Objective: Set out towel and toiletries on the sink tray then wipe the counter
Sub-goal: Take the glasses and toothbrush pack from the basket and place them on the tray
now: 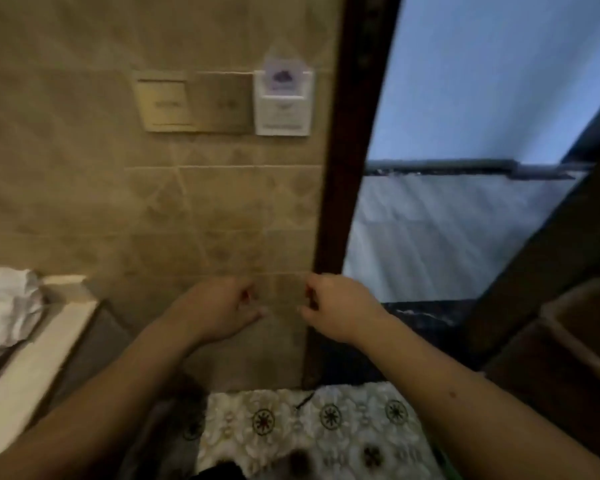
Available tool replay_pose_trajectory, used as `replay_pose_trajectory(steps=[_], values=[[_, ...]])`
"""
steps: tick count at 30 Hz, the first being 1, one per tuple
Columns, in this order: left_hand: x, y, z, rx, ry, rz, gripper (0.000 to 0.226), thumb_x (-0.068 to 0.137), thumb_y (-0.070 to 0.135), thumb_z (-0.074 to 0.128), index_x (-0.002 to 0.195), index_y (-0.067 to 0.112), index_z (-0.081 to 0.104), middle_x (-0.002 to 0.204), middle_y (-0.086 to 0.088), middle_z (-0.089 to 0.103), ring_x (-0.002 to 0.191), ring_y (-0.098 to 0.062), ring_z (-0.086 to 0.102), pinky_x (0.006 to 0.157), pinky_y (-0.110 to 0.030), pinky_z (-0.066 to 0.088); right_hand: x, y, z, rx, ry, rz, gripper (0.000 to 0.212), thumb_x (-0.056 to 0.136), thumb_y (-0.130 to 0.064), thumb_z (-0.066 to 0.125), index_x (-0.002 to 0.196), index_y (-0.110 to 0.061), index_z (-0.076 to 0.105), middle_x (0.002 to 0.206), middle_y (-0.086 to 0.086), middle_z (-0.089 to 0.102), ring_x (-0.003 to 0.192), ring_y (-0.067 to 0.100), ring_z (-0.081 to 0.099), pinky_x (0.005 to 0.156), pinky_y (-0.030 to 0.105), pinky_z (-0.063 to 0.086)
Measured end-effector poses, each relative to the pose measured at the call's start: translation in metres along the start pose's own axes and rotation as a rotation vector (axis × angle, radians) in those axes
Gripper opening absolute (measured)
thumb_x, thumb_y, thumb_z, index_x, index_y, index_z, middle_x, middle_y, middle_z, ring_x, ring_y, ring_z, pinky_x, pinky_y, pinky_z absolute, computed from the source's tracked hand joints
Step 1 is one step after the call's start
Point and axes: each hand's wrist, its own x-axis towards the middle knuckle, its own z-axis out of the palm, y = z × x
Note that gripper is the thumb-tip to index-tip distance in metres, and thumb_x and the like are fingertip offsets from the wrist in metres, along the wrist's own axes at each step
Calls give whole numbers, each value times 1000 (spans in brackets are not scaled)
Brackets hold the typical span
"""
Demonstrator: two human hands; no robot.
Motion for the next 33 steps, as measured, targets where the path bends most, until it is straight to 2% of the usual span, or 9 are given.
replay_pose_trajectory(steps=[5, 8, 10, 13, 15, 17, 22, 26, 33], values=[[69, 147, 31, 24, -102, 322, 25, 84, 55, 67, 97, 35, 62, 90, 15, 64, 78, -4, 61, 72, -32, 56, -99, 127, -29, 31, 141, 359, 26, 90, -45, 64, 107, -26, 59, 100, -2, 63, 88, 20, 62, 68, 34, 49], [103, 224, 51, 69, -179, 487, 31, 86, 56, 64, 105, 32, 63, 100, 12, 65, 86, -8, 62, 80, -35, 56, -152, 184, -41, 80, 189, 519, 29, 90, -45, 66, 113, -29, 58, 101, -4, 62, 81, 15, 55, 66, 29, 41], [127, 273, 64, 67, -223, 577, 35, 87, 57, 64, 110, 31, 63, 104, 9, 66, 92, -12, 63, 83, -36, 55, -182, 217, -50, 82, 212, 622, 23, 90, -46, 66, 105, -32, 55, 94, -8, 58, 76, 11, 52, 59, 26, 37], [163, 340, 89, 66, -269, 721, 33, 86, 57, 65, 108, 31, 63, 101, 9, 67, 91, -12, 64, 81, -35, 55, -221, 263, -62, 98, 234, 785, 19, 88, -46, 68, 91, -35, 53, 88, -10, 60, 75, 10, 57, 57, 27, 41], [187, 382, 108, 43, -295, 816, 31, 84, 57, 66, 102, 33, 63, 93, 12, 65, 84, -10, 63, 76, -34, 56, -243, 296, -69, 99, 233, 890, 20, 88, -46, 68, 100, -32, 60, 95, -7, 65, 83, 14, 62, 64, 29, 46], [215, 421, 128, 8, -342, 872, 27, 82, 58, 67, 96, 36, 62, 84, 15, 62, 77, -5, 60, 68, -30, 53, -258, 331, -76, 128, 210, 985, 29, 90, -45, 67, 113, -29, 61, 103, -4, 67, 94, 17, 65, 71, 31, 48], [303, 507, 176, -81, -459, 989, 23, 81, 58, 67, 89, 37, 60, 83, 16, 62, 74, 3, 58, 62, -22, 47, -277, 424, -93, 139, 195, 1179, 28, 89, -47, 66, 107, -25, 63, 102, -1, 70, 95, 20, 65, 76, 34, 53], [364, 562, 208, -76, -569, 1003, 18, 86, 51, 66, 93, 35, 60, 84, 13, 64, 73, -3, 63, 67, -28, 55, -284, 487, -102, 191, 188, 1293, 23, 90, -45, 67, 104, -27, 65, 100, -3, 70, 95, 18, 66, 72, 30, 49], [414, 639, 280, 55, -695, 1035, 11, 92, 40, 60, 85, 32, 59, 83, 9, 62, 84, -11, 62, 77, -33, 53, -289, 569, -84, 378, 173, 1408, 12, 92, -42, 66, 96, -31, 62, 95, -6, 69, 90, 15, 65, 76, 33, 54]])
